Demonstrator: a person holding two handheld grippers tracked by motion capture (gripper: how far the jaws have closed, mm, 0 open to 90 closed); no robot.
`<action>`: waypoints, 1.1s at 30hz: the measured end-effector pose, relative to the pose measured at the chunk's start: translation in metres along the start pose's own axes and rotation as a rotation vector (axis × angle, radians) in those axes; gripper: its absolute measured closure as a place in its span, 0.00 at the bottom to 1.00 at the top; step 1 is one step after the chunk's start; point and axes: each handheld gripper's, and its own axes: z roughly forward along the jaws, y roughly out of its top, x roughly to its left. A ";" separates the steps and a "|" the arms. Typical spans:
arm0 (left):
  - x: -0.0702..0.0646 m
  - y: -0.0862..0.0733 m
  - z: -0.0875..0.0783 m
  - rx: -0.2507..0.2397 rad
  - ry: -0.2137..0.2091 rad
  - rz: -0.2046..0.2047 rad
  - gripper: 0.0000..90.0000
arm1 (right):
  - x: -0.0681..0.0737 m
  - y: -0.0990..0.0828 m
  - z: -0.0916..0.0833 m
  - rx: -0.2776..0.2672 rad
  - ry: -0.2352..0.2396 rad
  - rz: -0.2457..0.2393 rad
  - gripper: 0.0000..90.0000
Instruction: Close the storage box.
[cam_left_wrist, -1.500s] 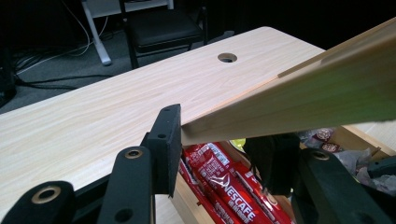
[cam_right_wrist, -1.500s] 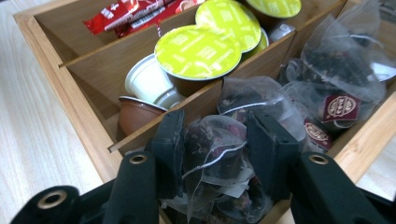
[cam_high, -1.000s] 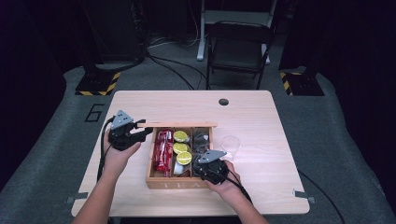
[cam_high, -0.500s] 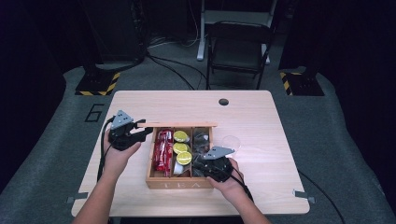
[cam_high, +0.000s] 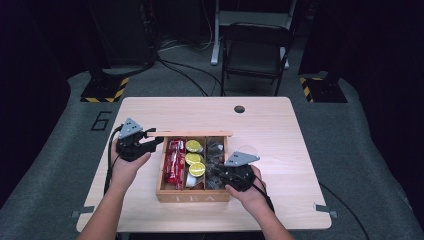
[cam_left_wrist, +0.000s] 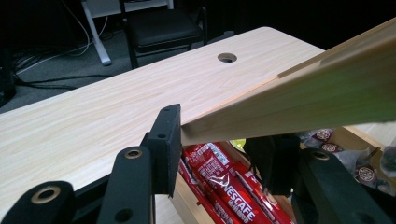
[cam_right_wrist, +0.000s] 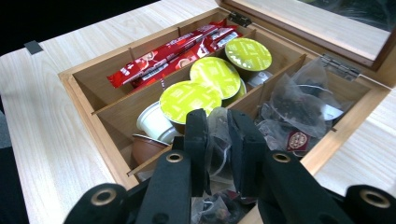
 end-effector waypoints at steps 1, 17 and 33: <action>0.000 0.000 0.000 -0.001 0.000 -0.001 0.62 | -0.001 0.000 -0.001 -0.002 -0.001 -0.007 0.87; -0.002 -0.001 -0.001 0.005 0.001 0.005 0.62 | -0.017 0.004 -0.023 -0.044 -0.058 0.019 0.87; -0.007 -0.002 -0.013 -0.020 -0.004 0.020 0.62 | -0.047 0.007 -0.040 -0.082 -0.139 0.067 0.88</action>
